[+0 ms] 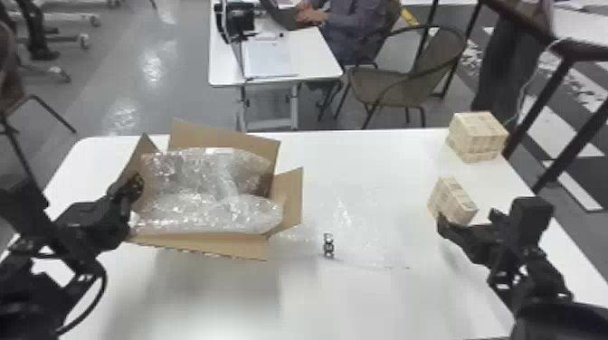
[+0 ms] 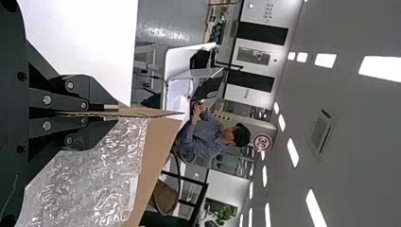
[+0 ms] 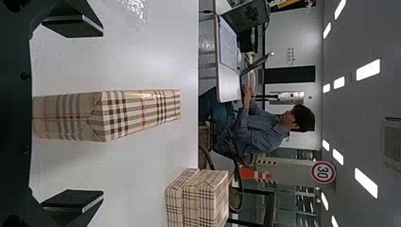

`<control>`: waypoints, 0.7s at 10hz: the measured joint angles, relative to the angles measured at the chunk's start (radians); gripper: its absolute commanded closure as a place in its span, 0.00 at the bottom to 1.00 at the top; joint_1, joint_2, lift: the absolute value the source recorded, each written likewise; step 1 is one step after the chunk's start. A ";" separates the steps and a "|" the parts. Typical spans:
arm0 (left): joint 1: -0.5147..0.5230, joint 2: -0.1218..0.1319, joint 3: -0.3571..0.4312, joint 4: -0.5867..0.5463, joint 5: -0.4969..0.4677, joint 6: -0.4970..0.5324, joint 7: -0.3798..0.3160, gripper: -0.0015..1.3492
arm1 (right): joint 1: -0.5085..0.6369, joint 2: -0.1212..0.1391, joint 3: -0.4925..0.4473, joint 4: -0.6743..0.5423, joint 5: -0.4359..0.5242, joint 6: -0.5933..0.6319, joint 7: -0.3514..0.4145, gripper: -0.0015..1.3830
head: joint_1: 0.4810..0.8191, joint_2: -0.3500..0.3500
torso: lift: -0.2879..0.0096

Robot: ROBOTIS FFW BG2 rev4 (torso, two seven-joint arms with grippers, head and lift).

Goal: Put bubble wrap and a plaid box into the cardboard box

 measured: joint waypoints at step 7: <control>0.007 -0.001 -0.007 0.007 0.002 -0.004 -0.007 0.90 | -0.099 -0.027 0.041 0.151 -0.029 0.006 0.058 0.64 | 0.63 0.45 | 0.61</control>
